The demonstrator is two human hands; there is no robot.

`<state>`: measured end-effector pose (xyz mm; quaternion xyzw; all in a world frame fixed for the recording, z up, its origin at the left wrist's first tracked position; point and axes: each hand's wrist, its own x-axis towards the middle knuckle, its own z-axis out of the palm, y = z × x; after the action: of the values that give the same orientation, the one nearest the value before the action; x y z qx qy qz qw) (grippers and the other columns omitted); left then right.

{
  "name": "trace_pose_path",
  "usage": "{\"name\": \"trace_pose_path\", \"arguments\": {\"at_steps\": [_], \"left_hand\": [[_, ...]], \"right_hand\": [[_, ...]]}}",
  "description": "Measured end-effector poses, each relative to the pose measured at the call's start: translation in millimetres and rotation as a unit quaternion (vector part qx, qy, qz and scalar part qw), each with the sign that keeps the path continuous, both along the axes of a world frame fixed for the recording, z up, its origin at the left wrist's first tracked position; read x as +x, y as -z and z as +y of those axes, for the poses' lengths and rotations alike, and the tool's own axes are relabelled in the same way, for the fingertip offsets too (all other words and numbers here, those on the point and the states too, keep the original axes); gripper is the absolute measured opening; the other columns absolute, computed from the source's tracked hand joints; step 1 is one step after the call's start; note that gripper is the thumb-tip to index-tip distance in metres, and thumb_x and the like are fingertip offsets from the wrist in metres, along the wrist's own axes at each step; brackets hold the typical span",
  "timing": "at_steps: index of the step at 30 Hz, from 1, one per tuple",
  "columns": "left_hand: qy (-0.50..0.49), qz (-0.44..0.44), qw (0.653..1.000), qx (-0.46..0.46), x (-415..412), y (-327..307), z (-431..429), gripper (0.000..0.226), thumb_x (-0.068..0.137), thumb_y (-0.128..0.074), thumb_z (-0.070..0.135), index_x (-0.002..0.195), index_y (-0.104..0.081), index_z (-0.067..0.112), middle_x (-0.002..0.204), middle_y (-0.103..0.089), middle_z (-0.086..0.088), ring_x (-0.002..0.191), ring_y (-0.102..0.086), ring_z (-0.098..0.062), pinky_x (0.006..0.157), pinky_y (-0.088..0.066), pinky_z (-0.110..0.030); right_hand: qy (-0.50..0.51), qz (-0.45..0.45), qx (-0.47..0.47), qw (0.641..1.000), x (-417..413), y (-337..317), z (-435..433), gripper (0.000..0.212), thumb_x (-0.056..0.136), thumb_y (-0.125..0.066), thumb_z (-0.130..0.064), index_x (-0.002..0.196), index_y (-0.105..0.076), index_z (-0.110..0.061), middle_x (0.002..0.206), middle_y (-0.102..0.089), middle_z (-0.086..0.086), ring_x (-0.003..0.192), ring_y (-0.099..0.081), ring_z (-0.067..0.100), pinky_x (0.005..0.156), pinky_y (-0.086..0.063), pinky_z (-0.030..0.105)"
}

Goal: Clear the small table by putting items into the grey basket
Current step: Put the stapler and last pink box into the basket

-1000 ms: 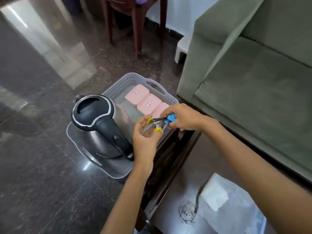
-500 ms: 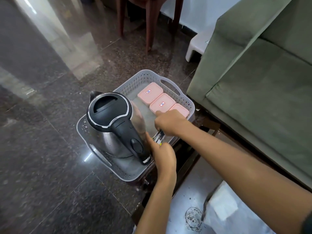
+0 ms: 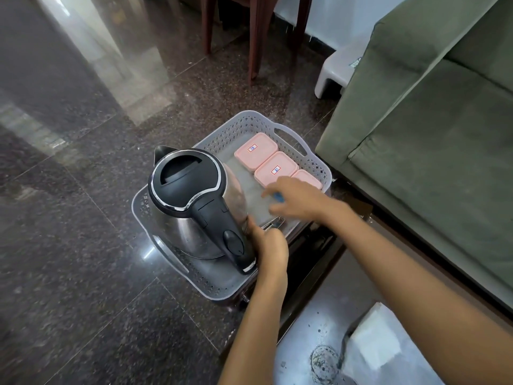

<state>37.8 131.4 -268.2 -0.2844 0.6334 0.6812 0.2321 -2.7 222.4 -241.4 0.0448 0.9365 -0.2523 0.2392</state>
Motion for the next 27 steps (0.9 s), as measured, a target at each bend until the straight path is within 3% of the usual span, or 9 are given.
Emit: {"name": "trace_pose_path", "arguments": {"at_steps": [2,4,6,8,11,14,17,21,27], "left_hand": [[0.011,0.008,1.000,-0.008,2.2,-6.0,0.5,0.072,0.079,-0.024,-0.019,0.144,-0.026,0.011,0.150,-0.031,-0.006,0.136,-0.034,-0.021,0.116,-0.024,-0.039],[0.015,0.018,1.000,-0.018,7.4,-2.3,-0.1,0.073,0.078,-0.024,-0.018,0.146,-0.022,0.012,0.153,-0.026,-0.006,0.139,-0.029,-0.019,0.118,-0.020,-0.039],[0.013,0.032,0.999,-0.021,9.1,-0.3,-0.5,0.075,0.076,-0.024,-0.017,0.146,-0.021,0.010,0.154,-0.024,-0.007,0.141,-0.026,-0.019,0.118,-0.018,-0.040],[0.016,0.047,0.998,-0.024,9.4,-0.6,-0.3,0.077,0.070,-0.027,-0.005,0.145,-0.023,0.011,0.153,-0.026,-0.007,0.141,-0.026,-0.019,0.118,-0.020,-0.041],[0.032,0.042,0.998,-0.035,9.8,-1.0,-1.6,0.090,0.055,-0.026,0.009,0.144,-0.024,0.014,0.153,-0.027,-0.005,0.141,-0.025,-0.019,0.117,-0.021,-0.042],[0.042,0.037,0.997,-0.045,10.0,-1.3,-3.5,0.091,0.053,-0.025,0.011,0.144,-0.024,0.015,0.153,-0.025,-0.005,0.141,-0.024,-0.018,0.117,-0.020,-0.042],[0.043,0.036,0.997,-0.047,9.9,-0.7,-3.7,0.086,0.058,-0.028,0.009,0.144,-0.025,0.012,0.153,-0.025,-0.008,0.141,-0.026,-0.021,0.116,-0.022,-0.043],[0.050,0.031,0.997,-0.039,10.3,-0.5,-4.6,0.071,0.079,-0.030,-0.013,0.144,-0.023,0.013,0.152,-0.025,-0.009,0.139,-0.028,-0.021,0.116,-0.024,-0.042],[0.042,0.028,0.998,-0.031,9.1,2.7,-3.1,0.069,0.081,-0.031,-0.013,0.144,-0.025,0.015,0.149,-0.031,-0.010,0.133,-0.038,-0.024,0.111,-0.033,-0.043]], "right_hand": [[0.169,-0.010,-0.206,0.964,-0.8,-7.3,12.0,0.039,0.092,-0.037,-0.008,0.125,-0.056,-0.012,0.097,-0.054,0.004,0.079,-0.052,0.012,0.061,-0.041,0.011],[0.240,-0.015,-0.293,0.925,-1.6,-7.5,16.1,0.044,0.091,-0.029,-0.002,0.126,-0.054,-0.009,0.083,-0.054,0.008,0.069,-0.052,0.019,0.054,-0.044,0.014],[0.236,0.002,-0.296,0.926,-3.7,-3.3,10.4,0.043,0.090,-0.032,0.004,0.127,-0.052,-0.005,0.085,-0.054,0.012,0.071,-0.057,0.025,0.061,-0.046,0.017],[0.228,0.029,-0.292,0.928,-6.5,5.0,2.9,0.041,0.088,-0.044,0.007,0.126,-0.053,-0.005,0.096,-0.058,0.012,0.088,-0.059,0.024,0.079,-0.047,0.019],[0.217,0.069,-0.232,0.946,-8.6,19.5,-2.8,0.034,0.081,-0.058,0.005,0.112,-0.065,-0.003,0.111,-0.067,0.016,0.094,-0.057,0.018,0.094,-0.043,0.029],[0.200,0.088,-0.127,0.968,-8.0,30.6,-7.4,0.029,0.075,-0.062,0.004,0.102,-0.070,-0.003,0.106,-0.070,0.016,0.085,-0.056,0.015,0.082,-0.044,0.026],[0.131,0.091,-0.029,0.987,-5.6,41.1,-16.1,0.028,0.076,-0.060,-0.001,0.102,-0.069,-0.005,0.109,-0.068,0.015,0.099,-0.061,0.028,0.085,-0.048,0.033],[0.107,0.070,0.007,0.992,-4.5,54.9,-21.5,0.024,0.077,-0.054,-0.003,0.098,-0.065,-0.007,0.109,-0.064,0.018,0.101,-0.057,0.037,0.082,-0.049,0.041],[-0.014,0.065,0.154,0.986,-4.1,53.3,-29.1,0.020,0.084,-0.049,-0.004,0.101,-0.060,-0.001,0.104,-0.062,0.022,0.099,-0.059,0.037,0.065,-0.038,0.034]]}}
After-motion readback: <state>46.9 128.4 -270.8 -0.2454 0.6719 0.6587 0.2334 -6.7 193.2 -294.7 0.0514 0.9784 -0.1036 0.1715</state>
